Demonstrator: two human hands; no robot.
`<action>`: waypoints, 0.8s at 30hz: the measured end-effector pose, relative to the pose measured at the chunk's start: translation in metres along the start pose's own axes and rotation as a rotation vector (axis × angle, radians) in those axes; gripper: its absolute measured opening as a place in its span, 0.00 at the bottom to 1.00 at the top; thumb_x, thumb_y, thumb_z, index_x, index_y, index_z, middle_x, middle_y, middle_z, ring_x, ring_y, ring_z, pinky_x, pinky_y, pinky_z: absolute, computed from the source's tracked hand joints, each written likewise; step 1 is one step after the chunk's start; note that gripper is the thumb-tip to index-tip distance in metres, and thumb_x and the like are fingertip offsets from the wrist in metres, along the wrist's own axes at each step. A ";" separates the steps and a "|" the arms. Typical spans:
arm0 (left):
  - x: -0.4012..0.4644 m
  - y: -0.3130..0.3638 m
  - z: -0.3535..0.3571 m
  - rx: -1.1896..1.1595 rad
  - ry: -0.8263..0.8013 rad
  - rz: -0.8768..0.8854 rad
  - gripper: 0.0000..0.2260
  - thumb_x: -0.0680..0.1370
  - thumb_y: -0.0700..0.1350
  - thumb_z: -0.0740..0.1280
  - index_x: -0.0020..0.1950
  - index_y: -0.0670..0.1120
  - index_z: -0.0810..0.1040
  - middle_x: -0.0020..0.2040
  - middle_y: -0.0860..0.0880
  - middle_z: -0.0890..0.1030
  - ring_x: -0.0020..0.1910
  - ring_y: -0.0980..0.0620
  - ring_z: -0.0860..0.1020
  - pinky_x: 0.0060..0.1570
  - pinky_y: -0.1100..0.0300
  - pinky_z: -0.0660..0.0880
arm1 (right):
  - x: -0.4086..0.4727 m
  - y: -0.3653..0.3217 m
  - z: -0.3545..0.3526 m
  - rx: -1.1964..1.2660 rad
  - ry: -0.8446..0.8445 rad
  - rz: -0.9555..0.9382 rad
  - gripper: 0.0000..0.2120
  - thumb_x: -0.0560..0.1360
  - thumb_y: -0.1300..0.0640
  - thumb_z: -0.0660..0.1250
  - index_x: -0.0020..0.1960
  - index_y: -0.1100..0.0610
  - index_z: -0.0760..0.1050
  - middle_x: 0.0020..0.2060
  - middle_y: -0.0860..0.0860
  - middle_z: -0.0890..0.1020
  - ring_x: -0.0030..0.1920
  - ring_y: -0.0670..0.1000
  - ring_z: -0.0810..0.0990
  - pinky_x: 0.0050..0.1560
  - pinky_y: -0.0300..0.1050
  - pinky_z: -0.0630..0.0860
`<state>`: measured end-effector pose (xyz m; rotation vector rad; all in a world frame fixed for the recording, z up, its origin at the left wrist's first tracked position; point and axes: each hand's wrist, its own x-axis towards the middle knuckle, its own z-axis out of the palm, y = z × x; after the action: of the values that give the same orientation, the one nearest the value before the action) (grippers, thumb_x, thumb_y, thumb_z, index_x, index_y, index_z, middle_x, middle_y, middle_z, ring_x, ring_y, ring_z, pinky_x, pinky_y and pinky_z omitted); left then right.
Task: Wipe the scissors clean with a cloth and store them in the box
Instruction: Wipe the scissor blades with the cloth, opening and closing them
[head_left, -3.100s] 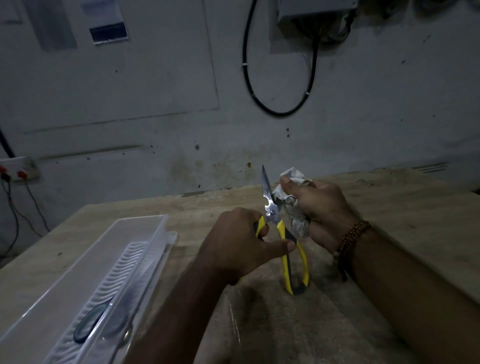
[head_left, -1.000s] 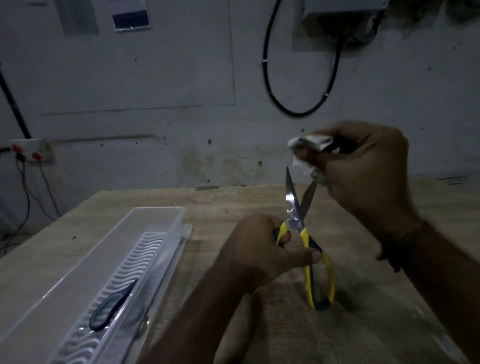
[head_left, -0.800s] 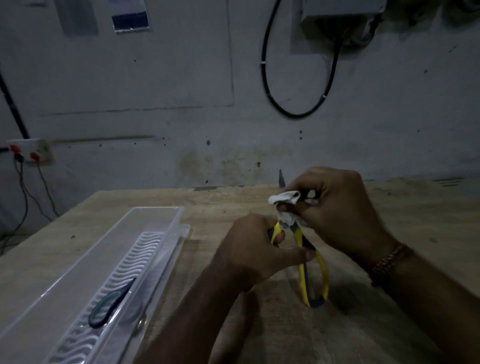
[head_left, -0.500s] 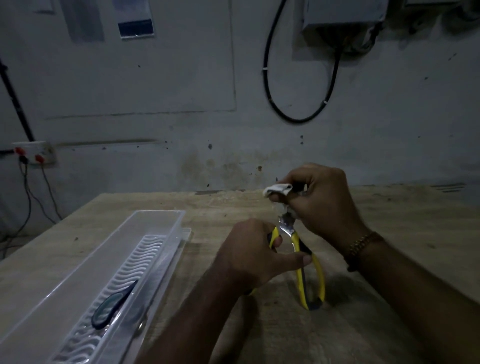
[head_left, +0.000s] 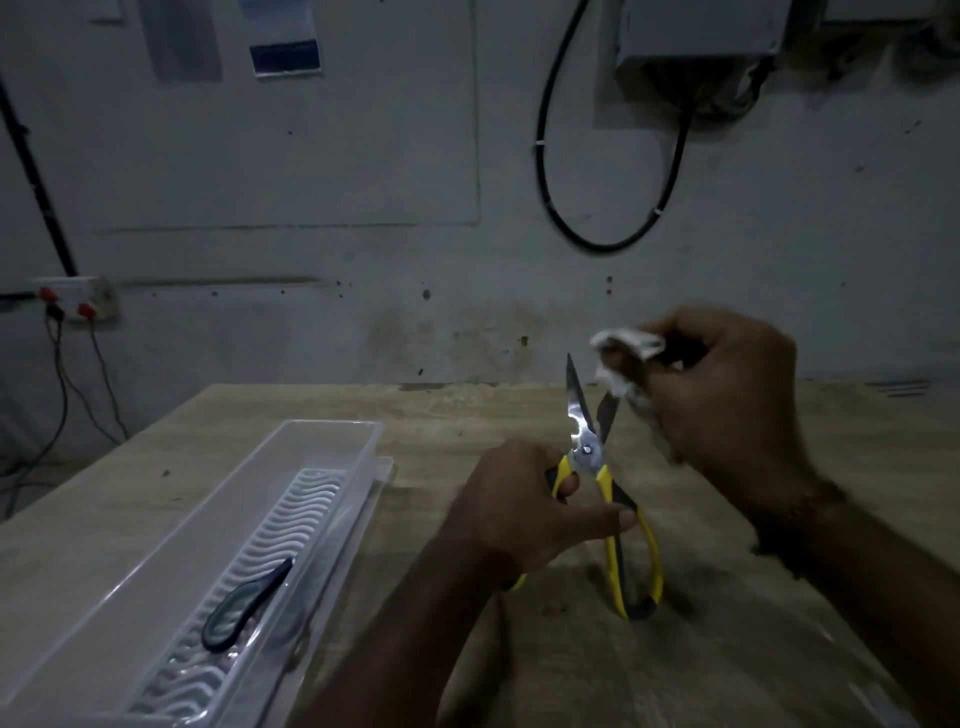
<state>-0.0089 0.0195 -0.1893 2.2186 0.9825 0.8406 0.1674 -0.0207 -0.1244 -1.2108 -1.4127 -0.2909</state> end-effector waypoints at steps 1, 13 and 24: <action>0.000 0.001 0.000 0.002 0.009 0.005 0.22 0.69 0.59 0.81 0.29 0.51 0.71 0.25 0.56 0.70 0.24 0.60 0.67 0.26 0.64 0.64 | -0.013 0.000 -0.002 -0.006 -0.067 -0.013 0.08 0.70 0.48 0.79 0.43 0.52 0.88 0.34 0.46 0.85 0.34 0.45 0.83 0.36 0.46 0.80; -0.002 -0.001 0.003 0.023 0.006 0.059 0.24 0.68 0.61 0.80 0.30 0.48 0.72 0.26 0.53 0.69 0.25 0.58 0.66 0.28 0.59 0.64 | 0.012 0.045 0.025 -0.093 0.039 -0.037 0.12 0.70 0.51 0.80 0.36 0.58 0.83 0.31 0.53 0.82 0.34 0.53 0.80 0.35 0.48 0.75; 0.000 -0.006 0.007 -0.110 0.010 0.023 0.22 0.67 0.58 0.81 0.30 0.49 0.72 0.25 0.54 0.70 0.25 0.56 0.68 0.28 0.56 0.67 | -0.023 0.003 0.002 -0.047 -0.054 -0.073 0.07 0.69 0.54 0.81 0.46 0.53 0.88 0.38 0.48 0.85 0.38 0.48 0.82 0.39 0.45 0.77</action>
<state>-0.0059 0.0214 -0.1982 2.1380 0.8957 0.8952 0.1628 -0.0287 -0.1456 -1.2149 -1.5064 -0.3456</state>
